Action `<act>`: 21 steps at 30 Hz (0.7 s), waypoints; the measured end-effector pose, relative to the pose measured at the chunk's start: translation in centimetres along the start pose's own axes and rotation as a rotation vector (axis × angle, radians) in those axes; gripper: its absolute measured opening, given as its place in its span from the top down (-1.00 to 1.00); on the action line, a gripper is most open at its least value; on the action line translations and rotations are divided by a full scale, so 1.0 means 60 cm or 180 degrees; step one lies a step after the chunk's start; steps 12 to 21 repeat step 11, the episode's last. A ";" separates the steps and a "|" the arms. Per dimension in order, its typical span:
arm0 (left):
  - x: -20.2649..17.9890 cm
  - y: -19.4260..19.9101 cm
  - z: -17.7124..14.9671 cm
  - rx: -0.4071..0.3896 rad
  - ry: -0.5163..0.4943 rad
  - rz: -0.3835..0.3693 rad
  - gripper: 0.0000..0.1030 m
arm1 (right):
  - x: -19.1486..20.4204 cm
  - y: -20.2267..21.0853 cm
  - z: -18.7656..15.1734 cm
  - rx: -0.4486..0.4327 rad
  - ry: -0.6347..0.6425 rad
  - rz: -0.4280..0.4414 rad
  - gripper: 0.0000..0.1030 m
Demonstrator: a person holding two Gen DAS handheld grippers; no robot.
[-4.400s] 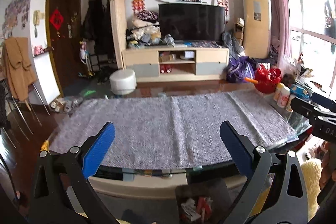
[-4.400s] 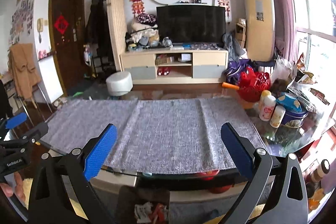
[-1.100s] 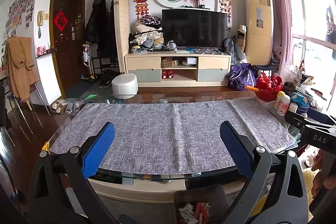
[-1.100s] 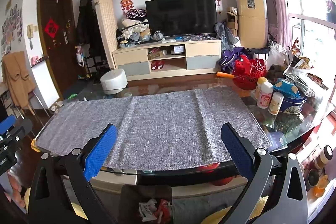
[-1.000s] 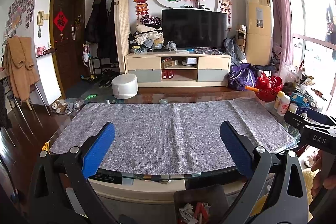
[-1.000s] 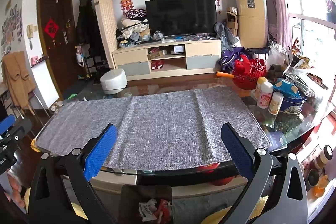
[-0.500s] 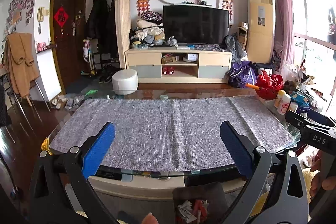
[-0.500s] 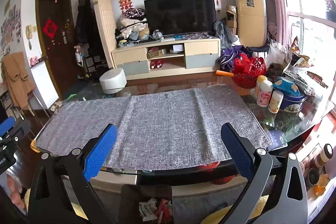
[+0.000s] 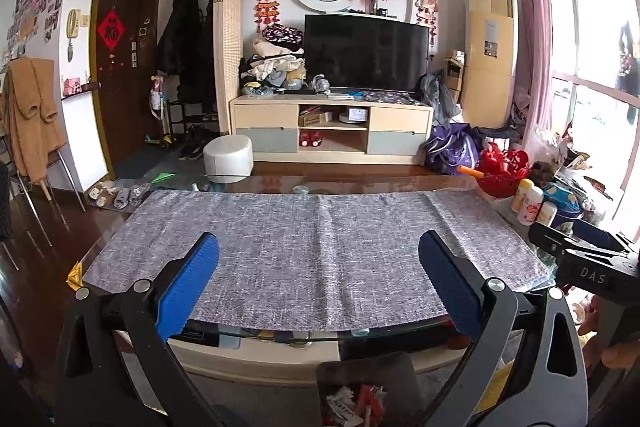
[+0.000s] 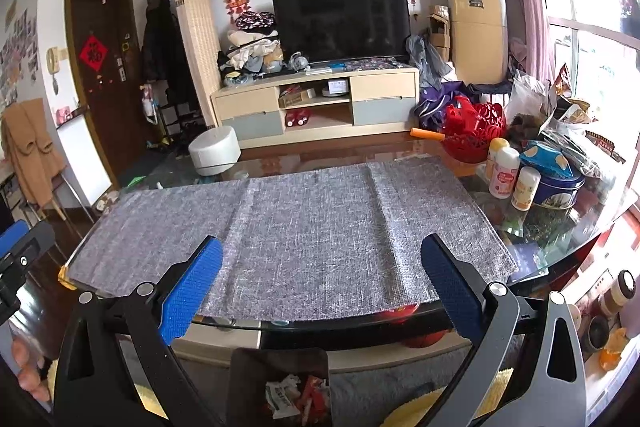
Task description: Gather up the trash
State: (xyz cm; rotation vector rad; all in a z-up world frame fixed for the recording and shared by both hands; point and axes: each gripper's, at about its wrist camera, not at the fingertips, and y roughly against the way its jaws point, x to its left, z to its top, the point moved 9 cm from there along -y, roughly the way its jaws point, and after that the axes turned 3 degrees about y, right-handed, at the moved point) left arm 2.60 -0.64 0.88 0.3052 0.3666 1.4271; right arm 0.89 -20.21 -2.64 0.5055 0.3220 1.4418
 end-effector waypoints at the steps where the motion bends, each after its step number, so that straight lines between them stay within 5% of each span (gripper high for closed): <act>1: 0.001 -0.002 0.000 0.0010 0.0002 0.0016 -0.84 | 0.000 0.000 0.000 0.0000 -0.0005 0.0001 -0.93; 21: -0.008 -0.013 -0.007 0.0119 -0.0018 -0.0001 -0.84 | 0.002 -0.002 0.000 0.0024 -0.0020 0.0006 -0.93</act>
